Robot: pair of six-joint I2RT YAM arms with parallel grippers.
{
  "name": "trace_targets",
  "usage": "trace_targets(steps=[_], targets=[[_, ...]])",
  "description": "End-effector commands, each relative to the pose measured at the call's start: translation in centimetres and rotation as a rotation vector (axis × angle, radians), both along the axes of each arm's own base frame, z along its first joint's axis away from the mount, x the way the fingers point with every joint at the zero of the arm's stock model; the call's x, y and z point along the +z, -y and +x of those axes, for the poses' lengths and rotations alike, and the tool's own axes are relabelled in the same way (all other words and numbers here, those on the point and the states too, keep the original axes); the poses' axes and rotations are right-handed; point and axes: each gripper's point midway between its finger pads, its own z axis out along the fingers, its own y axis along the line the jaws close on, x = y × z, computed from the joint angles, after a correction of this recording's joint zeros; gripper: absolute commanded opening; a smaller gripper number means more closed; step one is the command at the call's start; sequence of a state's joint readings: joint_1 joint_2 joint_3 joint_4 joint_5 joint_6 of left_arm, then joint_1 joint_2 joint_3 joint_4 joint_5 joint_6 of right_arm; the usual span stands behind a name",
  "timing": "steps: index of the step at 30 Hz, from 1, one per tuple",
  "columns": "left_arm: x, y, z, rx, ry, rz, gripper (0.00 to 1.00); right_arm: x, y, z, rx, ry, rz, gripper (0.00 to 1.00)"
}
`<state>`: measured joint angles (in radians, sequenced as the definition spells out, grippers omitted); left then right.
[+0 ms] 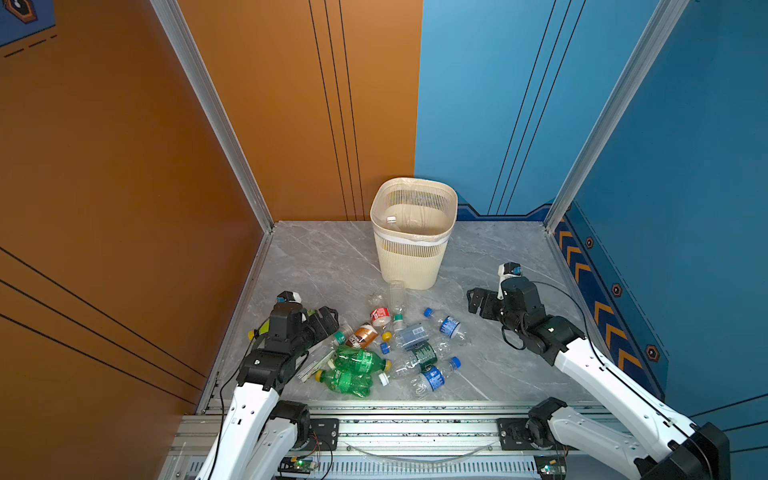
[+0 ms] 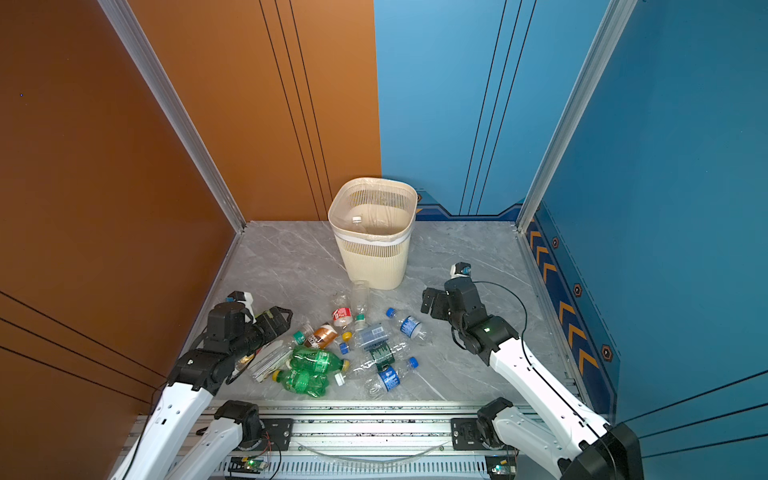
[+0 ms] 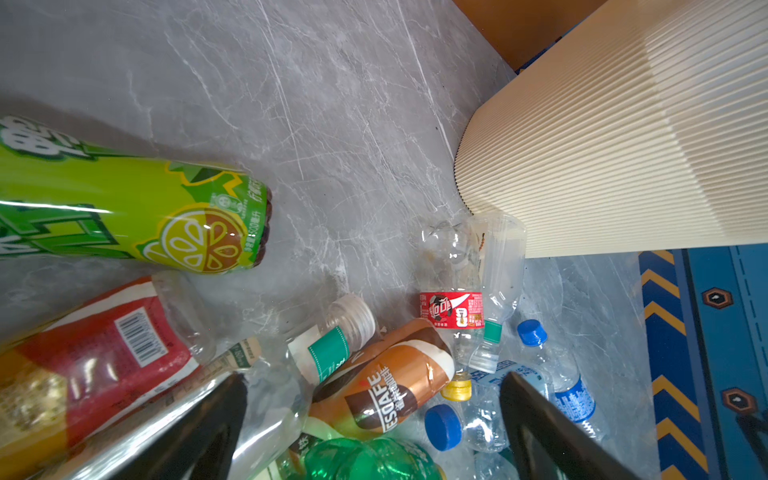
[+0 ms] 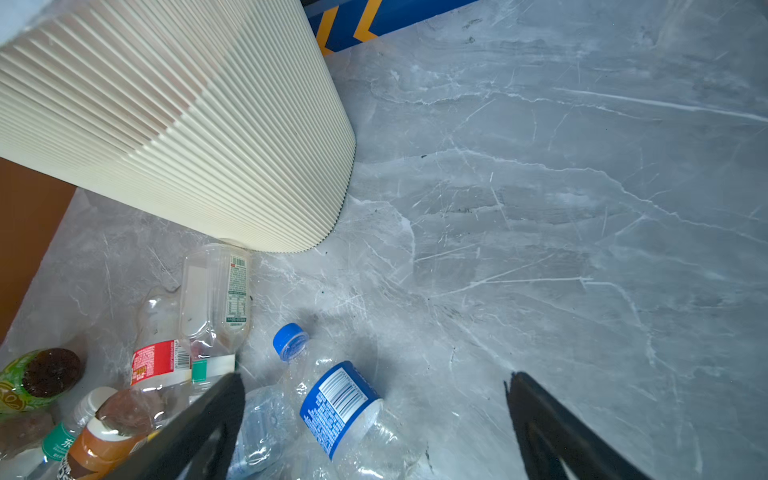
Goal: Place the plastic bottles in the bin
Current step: 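Grasp the green-ringed clear bottle with the left gripper while the right gripper withdraws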
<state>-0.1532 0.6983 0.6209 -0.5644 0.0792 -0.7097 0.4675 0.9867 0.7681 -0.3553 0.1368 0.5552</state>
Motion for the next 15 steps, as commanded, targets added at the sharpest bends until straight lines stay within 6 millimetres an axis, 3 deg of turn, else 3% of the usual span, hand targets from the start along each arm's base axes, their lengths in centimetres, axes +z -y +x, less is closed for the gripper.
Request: trace_targets(steps=[1,5,10,15], targets=[[1.5,1.2,1.5,-0.041,0.014,0.010,0.91,1.8,0.7,0.5,-0.053,0.049,0.021,1.00],[2.2,3.4,3.3,-0.104,-0.001,0.089,0.91,2.3,0.7,0.6,-0.057,0.061,0.018,1.00],[2.6,7.5,5.6,-0.187,0.001,0.140,0.90,2.3,1.0,0.6,-0.063,0.063,0.017,1.00],[1.0,11.4,7.1,-0.254,-0.049,0.201,0.87,2.3,1.0,0.5,-0.065,0.064,0.024,0.99]])
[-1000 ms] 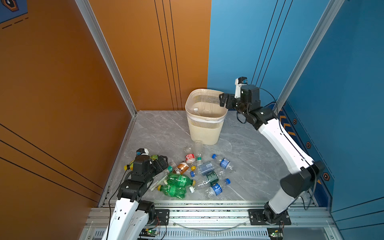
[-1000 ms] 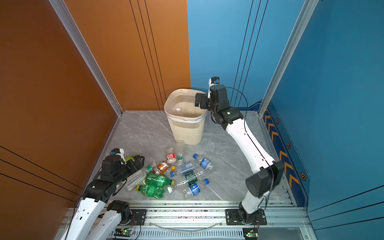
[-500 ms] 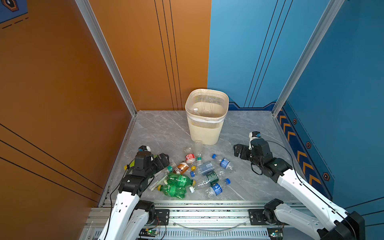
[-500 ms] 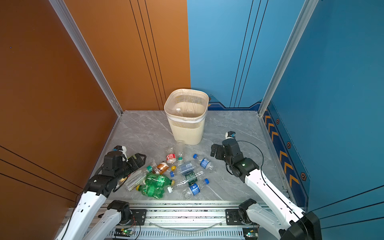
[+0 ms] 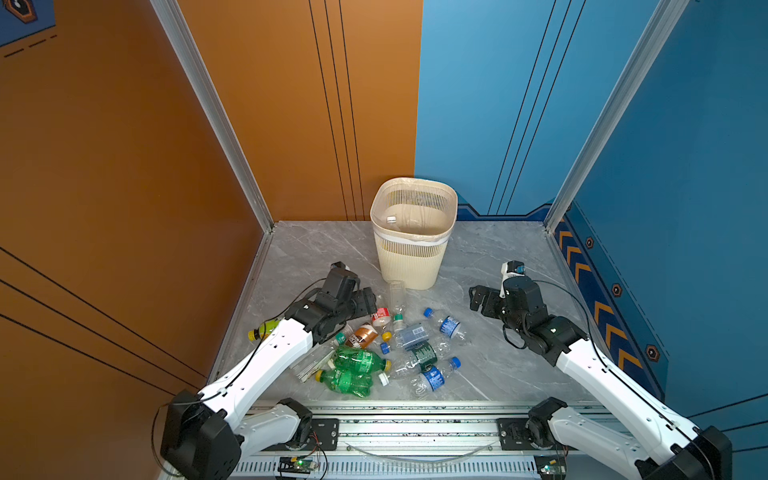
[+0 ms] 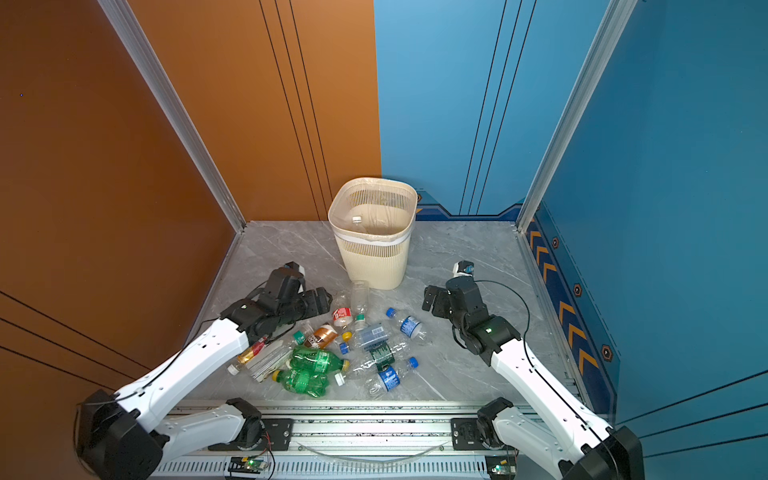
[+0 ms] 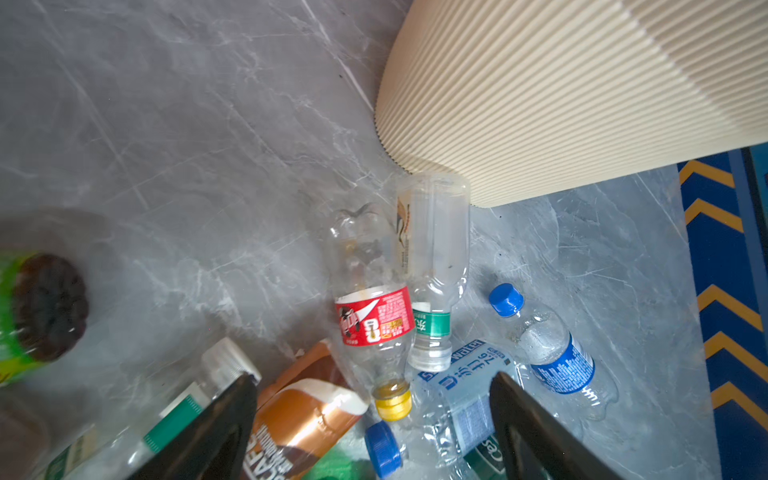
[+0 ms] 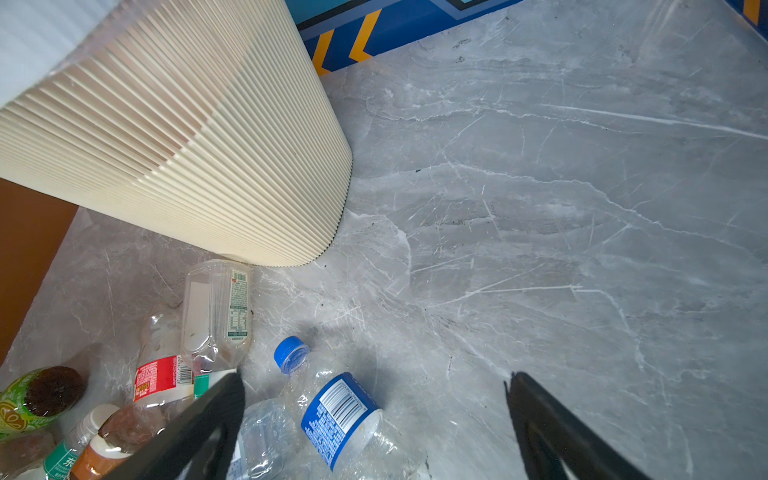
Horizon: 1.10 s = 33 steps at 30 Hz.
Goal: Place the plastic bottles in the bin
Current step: 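Grasp the green-ringed clear bottle with the left gripper while the right gripper withdraws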
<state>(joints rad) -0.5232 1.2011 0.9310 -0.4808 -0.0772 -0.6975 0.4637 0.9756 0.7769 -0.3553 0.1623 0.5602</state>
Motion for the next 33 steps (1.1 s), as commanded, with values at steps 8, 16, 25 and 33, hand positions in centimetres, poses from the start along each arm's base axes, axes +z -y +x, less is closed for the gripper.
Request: trace_targets(steps=[8,16,25,33], targets=[[-4.4,2.1,2.9,0.008,-0.084,0.115,0.87,1.8,1.3,-0.1,-0.051,0.049,0.018,1.00],[-8.1,3.1,4.0,0.002,-0.143,0.116,0.84,1.4,1.9,-0.1,-0.061,0.042,0.029,1.00],[-10.0,3.9,6.1,0.039,-0.184,0.075,0.73,1.3,2.4,-0.2,-0.071,0.041,0.034,1.00],[-11.7,4.6,6.3,0.050,-0.223,0.037,0.63,1.1,2.9,-0.1,-0.080,0.036,0.035,1.00]])
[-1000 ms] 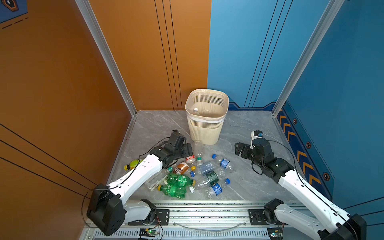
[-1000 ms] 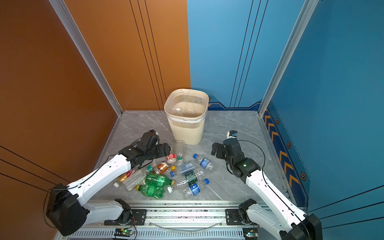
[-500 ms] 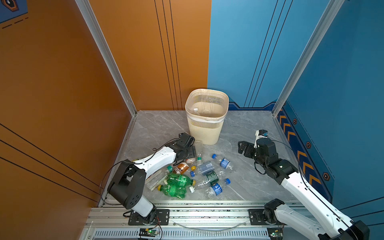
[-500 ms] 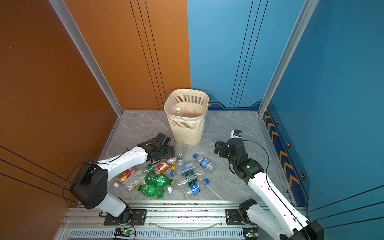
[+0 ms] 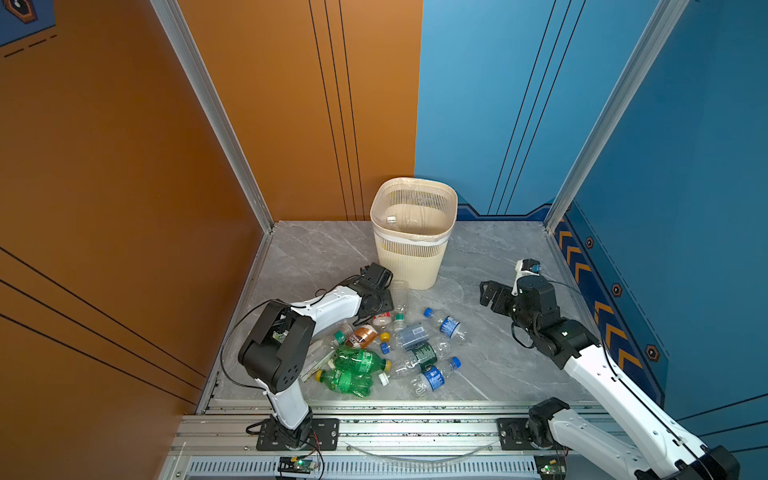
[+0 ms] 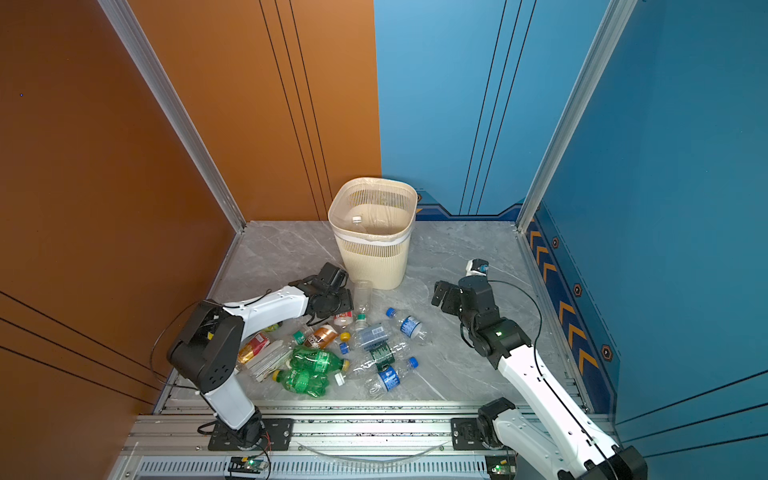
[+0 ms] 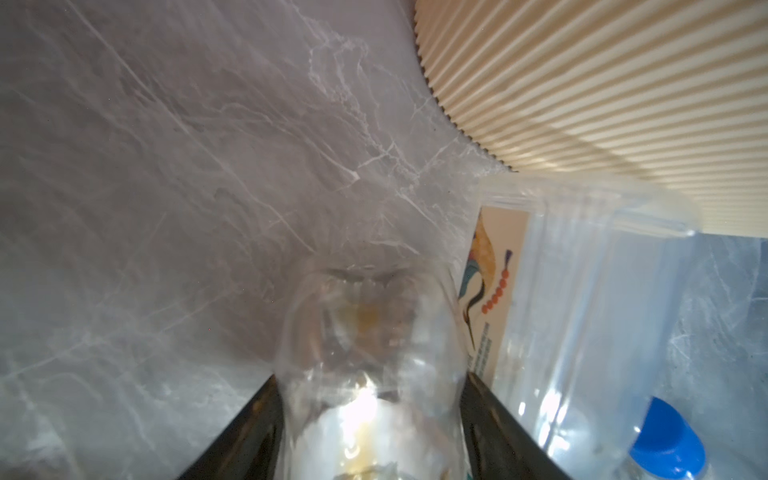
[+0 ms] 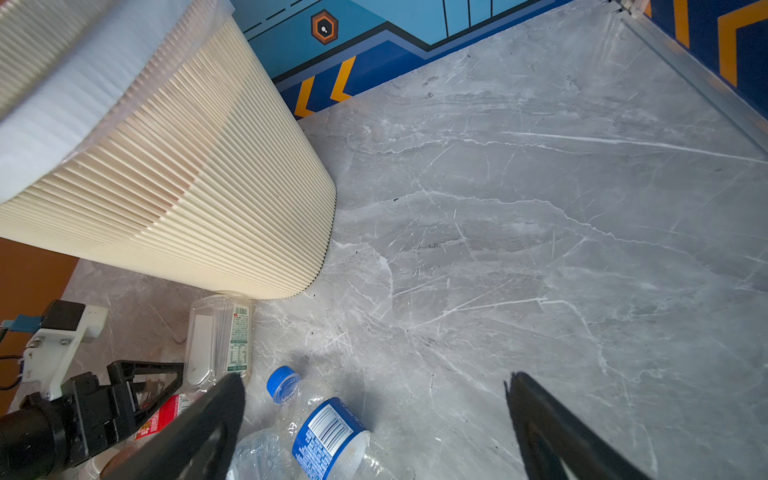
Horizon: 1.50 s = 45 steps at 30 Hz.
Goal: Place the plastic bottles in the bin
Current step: 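Grasp the green-ringed clear bottle with the left gripper while the right gripper withdraws, then lift the clear bottle with the left gripper and drop it into the wastebasket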
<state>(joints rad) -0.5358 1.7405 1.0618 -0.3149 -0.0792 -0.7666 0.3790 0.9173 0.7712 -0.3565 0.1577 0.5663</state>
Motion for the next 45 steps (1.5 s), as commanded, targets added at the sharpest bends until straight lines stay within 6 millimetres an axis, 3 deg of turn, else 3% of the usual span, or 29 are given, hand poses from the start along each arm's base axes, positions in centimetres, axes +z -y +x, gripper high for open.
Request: trace_targets(steps=[1,8,14,19,20,25,33,38,40,45], targets=[[0.2,0.8,0.9,0.015,0.002,-0.056,0.61,-0.3,0.1,-0.4,0.005,-0.010,0.008,1.00],[1.0,1.1,1.3,0.032,0.016,-0.098,0.53,-0.4,0.4,-0.5,-0.003,-0.004,0.014,1.00],[4.0,0.6,1.4,0.049,0.077,-0.137,0.51,-0.1,0.5,-0.5,-0.004,0.001,0.021,1.00],[9.2,-1.0,1.2,0.081,0.203,-0.185,0.49,0.2,0.5,-0.5,-0.005,0.006,0.030,1.00],[9.2,-1.6,0.6,0.087,0.211,-0.180,0.49,0.3,0.4,-0.5,-0.004,0.008,0.033,1.00],[14.6,-3.8,-0.9,0.101,0.380,-0.225,0.50,0.6,0.4,-0.5,-0.004,0.013,0.035,1.00],[21.2,-6.4,-2.8,0.089,0.557,-0.241,0.50,0.5,0.3,-0.3,-0.001,0.011,0.041,1.00],[25.5,-5.9,-2.6,0.040,0.649,-0.273,0.50,0.7,0.2,-0.4,0.001,0.016,0.048,1.00],[28.5,-4.9,-1.9,-0.010,0.699,-0.289,0.50,0.9,0.2,-0.4,0.001,0.020,0.049,1.00],[33.3,-1.9,0.8,-0.125,0.762,-0.301,0.50,0.9,0.3,-0.6,0.001,0.022,0.054,1.00]])
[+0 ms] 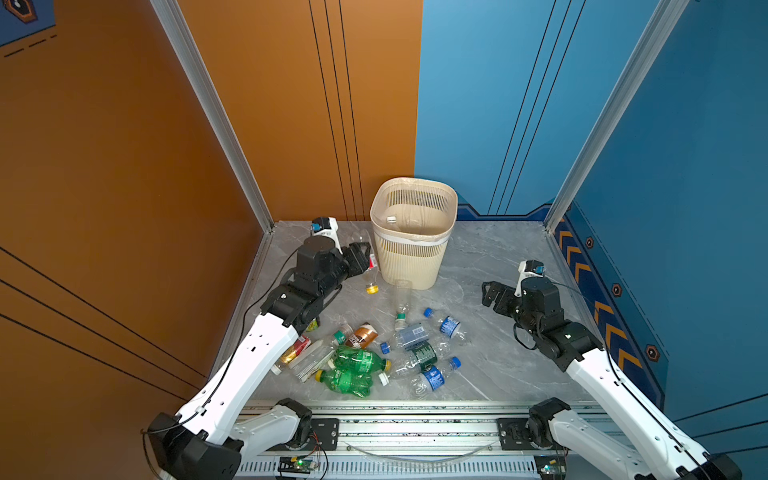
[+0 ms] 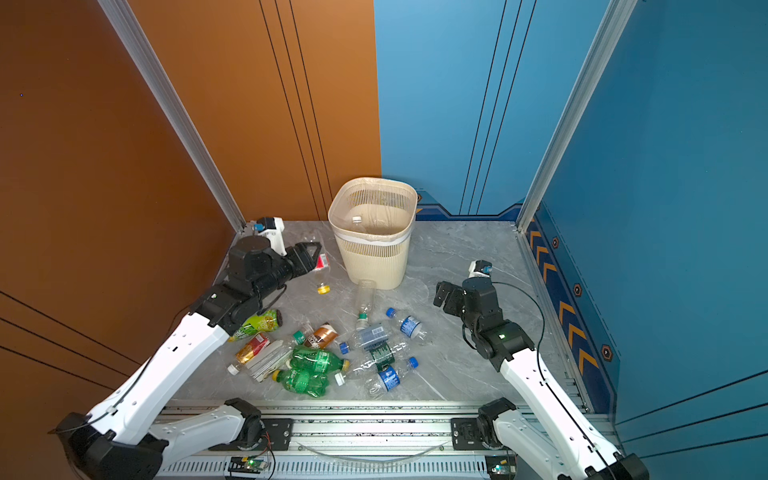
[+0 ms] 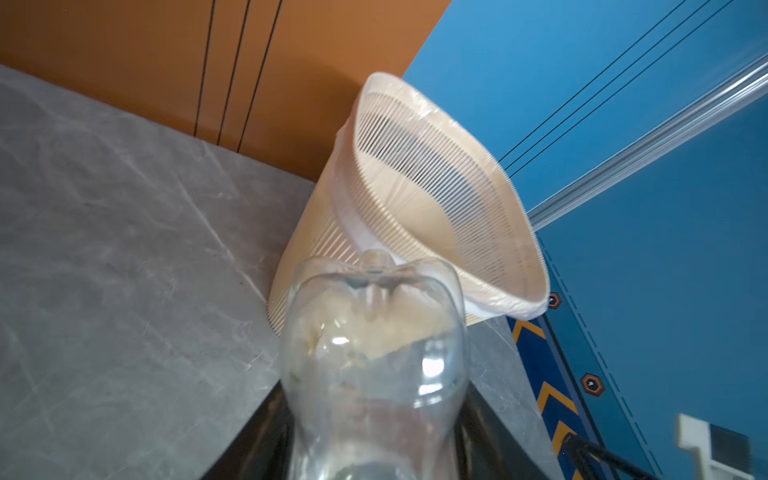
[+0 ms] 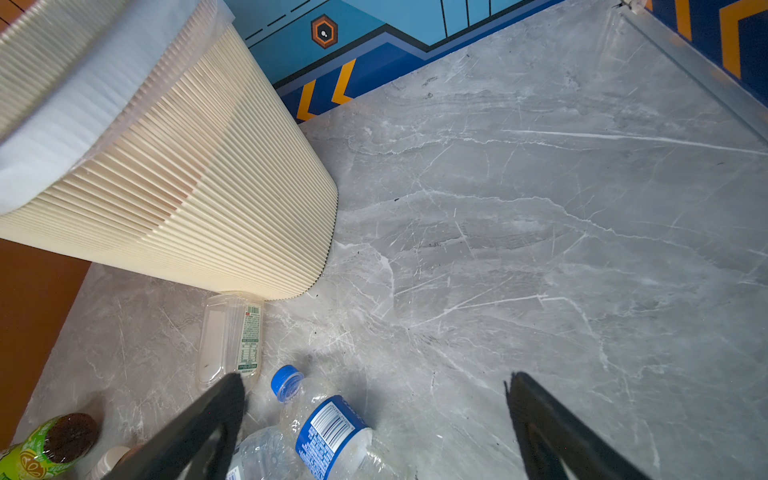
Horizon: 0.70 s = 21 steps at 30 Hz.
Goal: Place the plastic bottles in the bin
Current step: 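Lift the clear bottle with the left gripper and drop it into the wastebasket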
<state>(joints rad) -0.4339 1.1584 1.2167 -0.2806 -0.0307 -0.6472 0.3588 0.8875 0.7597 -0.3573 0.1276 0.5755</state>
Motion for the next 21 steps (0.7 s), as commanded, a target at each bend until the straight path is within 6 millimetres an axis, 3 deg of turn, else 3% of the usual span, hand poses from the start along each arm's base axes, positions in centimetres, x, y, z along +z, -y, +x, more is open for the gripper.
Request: trace_targets(steps=[1,6,9,16,21], targets=[[3.6,2.6,1.6,-0.107,0.087,0.033,0.50,0.6,0.1,-0.3,-0.002,0.013,0.026,1.00],[7.5,7.4,5.0,-0.225,0.156,0.010,0.50,0.7,0.1,-0.5,-0.003,0.014,0.028,1.00],[8.8,9.8,6.8,-0.265,0.191,0.019,0.51,0.6,0.1,-0.5,-0.004,0.010,0.033,1.00],[8.0,13.5,12.5,-0.302,0.170,0.036,0.51,0.8,0.1,-0.6,0.000,0.012,0.039,1.00],[7.7,15.7,15.2,-0.338,0.165,0.006,0.51,1.0,0.1,-0.7,0.000,0.017,0.041,1.00]])
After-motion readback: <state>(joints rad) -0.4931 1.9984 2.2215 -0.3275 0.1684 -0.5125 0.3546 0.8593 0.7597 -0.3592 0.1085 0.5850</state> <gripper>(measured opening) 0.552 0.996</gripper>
